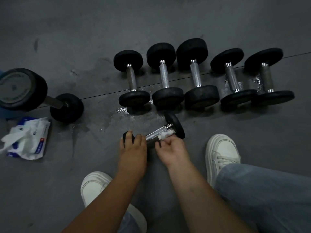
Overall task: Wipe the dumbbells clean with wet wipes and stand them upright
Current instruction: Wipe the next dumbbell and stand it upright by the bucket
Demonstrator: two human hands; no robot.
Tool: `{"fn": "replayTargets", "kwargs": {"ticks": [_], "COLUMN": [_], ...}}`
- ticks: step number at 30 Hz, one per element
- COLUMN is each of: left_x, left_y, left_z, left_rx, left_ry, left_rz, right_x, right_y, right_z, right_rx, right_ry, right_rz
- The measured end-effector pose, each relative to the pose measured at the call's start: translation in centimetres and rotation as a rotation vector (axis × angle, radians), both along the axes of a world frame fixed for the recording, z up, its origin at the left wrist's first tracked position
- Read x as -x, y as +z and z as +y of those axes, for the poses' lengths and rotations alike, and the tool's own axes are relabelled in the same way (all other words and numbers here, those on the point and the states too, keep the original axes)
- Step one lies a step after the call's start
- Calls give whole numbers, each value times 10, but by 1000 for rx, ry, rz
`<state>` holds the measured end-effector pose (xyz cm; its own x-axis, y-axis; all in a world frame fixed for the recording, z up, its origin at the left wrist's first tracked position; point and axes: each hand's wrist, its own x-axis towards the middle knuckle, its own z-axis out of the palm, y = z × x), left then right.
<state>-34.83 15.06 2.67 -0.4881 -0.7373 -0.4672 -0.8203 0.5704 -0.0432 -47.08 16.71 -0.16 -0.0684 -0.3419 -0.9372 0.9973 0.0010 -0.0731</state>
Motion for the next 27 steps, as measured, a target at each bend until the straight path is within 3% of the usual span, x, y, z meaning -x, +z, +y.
{"fn": "replayTargets", "kwargs": {"ticks": [5, 9, 12, 15, 19, 21, 25, 27], "left_x": [-3, -2, -2, -2, 0, 0, 0, 0], "left_y": [-7, -7, -2, -1, 2, 2, 3, 4], "left_z": [1, -1, -3, -7, -10, -11, -18, -21], "left_rx": [61, 32, -5, -19, -37, -40, -80, -101], "left_ry": [-14, -6, -3, -1, 1, 12, 16, 14], "left_rz": [75, 47, 32, 46, 28, 47, 22, 10], "right_x": [2, -9, -1, -9, -17, -2, 18, 15], "right_y": [5, 6, 2, 12, 31, 33, 35, 36], "right_z": [-14, -9, -16, 0, 21, 6, -4, -2], "right_rx": [-98, -86, -142, -126, -57, -83, -257, -198], "right_ry": [107, 187, 225, 330, 913, 1282, 1859, 2061], "right_rz": [36, 184, 191, 462, 1366, 1663, 1751, 1835]}}
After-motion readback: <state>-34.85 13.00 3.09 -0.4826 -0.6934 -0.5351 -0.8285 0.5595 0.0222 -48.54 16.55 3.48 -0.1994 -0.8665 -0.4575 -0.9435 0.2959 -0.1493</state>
